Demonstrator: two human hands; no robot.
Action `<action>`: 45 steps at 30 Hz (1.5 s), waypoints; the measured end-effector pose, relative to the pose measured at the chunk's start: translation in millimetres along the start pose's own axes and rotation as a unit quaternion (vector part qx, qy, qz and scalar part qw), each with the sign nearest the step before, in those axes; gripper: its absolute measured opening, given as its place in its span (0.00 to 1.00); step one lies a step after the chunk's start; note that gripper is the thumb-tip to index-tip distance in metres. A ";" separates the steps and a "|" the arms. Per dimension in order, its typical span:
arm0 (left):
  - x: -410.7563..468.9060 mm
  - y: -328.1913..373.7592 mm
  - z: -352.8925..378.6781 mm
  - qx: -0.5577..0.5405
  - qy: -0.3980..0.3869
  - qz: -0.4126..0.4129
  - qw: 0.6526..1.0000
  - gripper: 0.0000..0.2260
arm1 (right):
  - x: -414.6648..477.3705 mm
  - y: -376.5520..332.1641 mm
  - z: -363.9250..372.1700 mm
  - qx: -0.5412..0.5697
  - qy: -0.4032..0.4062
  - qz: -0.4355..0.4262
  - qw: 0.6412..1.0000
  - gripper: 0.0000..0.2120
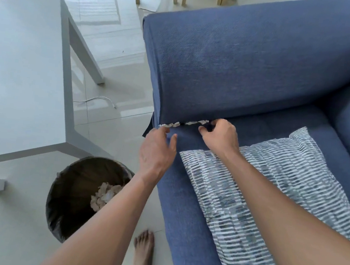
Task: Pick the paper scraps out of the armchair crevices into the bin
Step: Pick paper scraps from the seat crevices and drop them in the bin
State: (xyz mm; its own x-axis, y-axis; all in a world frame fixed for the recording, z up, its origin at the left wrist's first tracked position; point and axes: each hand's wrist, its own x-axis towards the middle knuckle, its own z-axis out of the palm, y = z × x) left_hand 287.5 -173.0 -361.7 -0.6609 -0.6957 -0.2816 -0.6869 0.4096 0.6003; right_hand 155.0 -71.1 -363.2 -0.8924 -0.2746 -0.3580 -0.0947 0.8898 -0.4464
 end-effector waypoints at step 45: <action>57.7 11.0 31.4 -0.010 0.091 -0.207 0.974 0.11 | 40.0 25.4 -13.3 0.258 0.026 0.108 0.960 0.08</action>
State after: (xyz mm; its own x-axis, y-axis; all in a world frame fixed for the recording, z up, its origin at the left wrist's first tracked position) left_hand 232.3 -190.1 -394.8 -0.2625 -0.8930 -0.3655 -0.8759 0.0617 0.4785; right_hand 111.0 -54.7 -377.9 -0.8886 -0.0729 -0.4529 0.3149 0.6210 -0.7177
